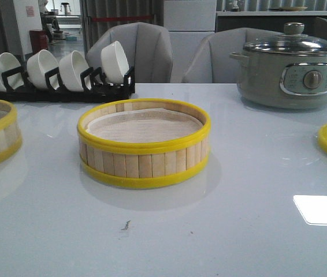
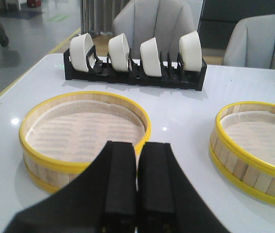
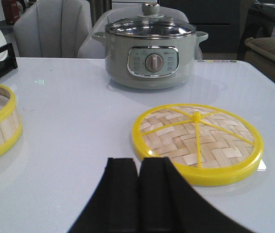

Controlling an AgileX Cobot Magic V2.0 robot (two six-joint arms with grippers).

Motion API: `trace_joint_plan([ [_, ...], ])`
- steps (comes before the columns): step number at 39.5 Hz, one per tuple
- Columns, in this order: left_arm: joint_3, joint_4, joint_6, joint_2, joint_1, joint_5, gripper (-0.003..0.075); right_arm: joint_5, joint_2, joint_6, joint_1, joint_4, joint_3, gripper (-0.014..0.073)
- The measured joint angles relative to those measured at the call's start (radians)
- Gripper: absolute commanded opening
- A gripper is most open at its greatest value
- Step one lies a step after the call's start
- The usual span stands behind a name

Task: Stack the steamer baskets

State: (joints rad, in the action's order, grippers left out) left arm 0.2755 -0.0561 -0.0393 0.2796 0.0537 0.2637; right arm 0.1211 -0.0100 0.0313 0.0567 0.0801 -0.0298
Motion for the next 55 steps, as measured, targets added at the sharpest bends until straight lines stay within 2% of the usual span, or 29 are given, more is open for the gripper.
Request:
trace_joint_plan([
  [10, 0.57, 0.098, 0.0, 0.464, 0.002, 0.302, 0.0085, 0.0, 0.0, 0.0, 0.0, 0.0, 0.0, 0.0048],
  [14, 0.728, 0.11, 0.0, 0.598, 0.002, 0.398, 0.0085, 0.0, 0.0, 0.0, 0.0, 0.0, 0.0, 0.0048],
  [18, 0.807, 0.111, 0.0, 0.684, 0.002, 0.487, 0.0085, 0.0, 0.0, 0.0, 0.0, 0.0, 0.0, 0.0048],
  [24, 0.83, 0.112, 0.01, 0.748, 0.002, 0.561, 0.0085, 0.0, 0.0, 0.0, 0.0, 0.0, 0.0, 0.0048],
  [31, 0.832, 0.112, 0.011, 0.778, 0.002, 0.581, 0.0085, 0.0, 0.0, 0.0, 0.0, 0.0, 0.0, 0.0048],
  [55, 0.834, 0.112, 0.016, 0.789, 0.002, 0.5, 0.0085, 0.002, 0.0, 0.0, 0.0, 0.0, 0.0, 0.0048],
])
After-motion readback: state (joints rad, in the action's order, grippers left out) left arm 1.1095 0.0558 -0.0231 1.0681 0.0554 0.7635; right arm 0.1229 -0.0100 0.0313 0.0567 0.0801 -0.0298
